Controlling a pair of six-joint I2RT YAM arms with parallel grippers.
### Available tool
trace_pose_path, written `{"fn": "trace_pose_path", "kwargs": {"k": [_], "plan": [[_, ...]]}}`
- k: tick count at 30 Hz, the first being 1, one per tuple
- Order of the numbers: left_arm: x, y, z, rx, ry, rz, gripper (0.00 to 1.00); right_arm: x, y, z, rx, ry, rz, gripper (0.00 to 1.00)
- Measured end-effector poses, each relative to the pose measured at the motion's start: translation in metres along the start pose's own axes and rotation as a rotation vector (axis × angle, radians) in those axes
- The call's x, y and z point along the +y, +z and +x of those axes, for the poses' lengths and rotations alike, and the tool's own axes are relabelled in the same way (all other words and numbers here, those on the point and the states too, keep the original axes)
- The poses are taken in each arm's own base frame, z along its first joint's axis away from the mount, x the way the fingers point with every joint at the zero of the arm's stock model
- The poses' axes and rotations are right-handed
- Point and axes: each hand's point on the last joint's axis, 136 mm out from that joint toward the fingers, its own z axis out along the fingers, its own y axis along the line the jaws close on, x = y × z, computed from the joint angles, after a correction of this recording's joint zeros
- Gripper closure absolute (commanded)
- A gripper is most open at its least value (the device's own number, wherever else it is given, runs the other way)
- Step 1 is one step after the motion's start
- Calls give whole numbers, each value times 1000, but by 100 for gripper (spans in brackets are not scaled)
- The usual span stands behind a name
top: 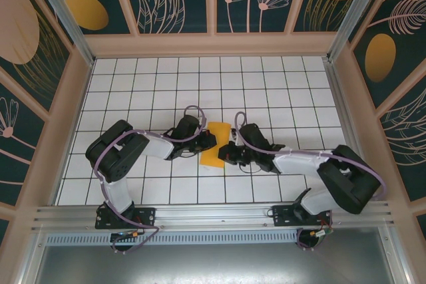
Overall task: Fold a paper plane with a square sheet of paper (pick it up from the middle)
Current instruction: Fold the triangle a second time at the center of the table.
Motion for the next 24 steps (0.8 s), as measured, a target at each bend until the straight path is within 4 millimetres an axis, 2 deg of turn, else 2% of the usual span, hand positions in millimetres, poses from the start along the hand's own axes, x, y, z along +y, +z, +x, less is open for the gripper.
{"fn": "trace_pose_path", "kwargs": {"k": [3, 6, 10, 13, 17, 20, 24], "plan": [[0, 0, 0, 0, 0, 0, 92, -18, 18, -3, 27, 27, 50, 100], [-1, 0, 0, 0, 1, 2, 91, -38, 31, 4, 70, 56, 90, 100], [-3, -2, -1, -1, 8, 8, 79, -38, 32, 4, 63, 56, 67, 100], [-8, -9, -1, -2, 17, 2, 74, -37, 32, 4, 55, 57, 53, 100], [-27, -27, -6, -26, 45, 39, 76, -36, 33, 5, 56, 56, 48, 100], [-39, -33, -7, -29, 60, 80, 79, -35, 34, 5, 57, 55, 48, 100], [-24, -26, 2, 3, 43, 53, 83, -35, 35, 5, 60, 55, 51, 100]]}}
